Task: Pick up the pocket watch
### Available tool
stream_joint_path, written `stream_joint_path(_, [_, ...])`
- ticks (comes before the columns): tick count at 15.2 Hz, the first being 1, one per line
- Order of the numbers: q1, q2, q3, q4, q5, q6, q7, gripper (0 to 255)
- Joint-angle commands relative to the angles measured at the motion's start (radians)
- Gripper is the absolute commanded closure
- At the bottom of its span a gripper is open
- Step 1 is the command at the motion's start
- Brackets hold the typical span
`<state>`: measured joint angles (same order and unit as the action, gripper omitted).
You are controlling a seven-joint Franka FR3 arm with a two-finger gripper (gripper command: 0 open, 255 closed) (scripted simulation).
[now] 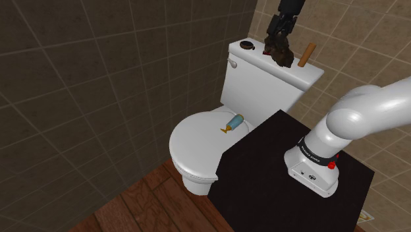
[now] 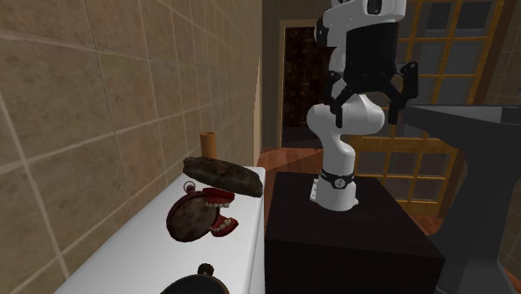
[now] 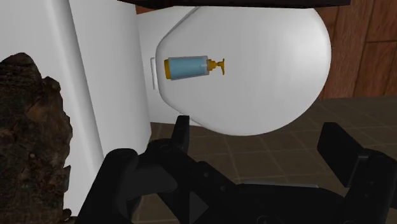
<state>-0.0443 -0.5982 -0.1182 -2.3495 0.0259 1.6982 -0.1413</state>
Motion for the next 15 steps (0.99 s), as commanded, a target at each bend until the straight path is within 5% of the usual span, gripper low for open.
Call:
stream_joint_path(1, [-0.008, 0.057, -0.026, 0.022, -0.020, 0.039, -0.040, 0])
stream_joint_path(15, [-0.041, 0.528, -0.160, 0.315, -0.038, 0.249, -0.284, 0])
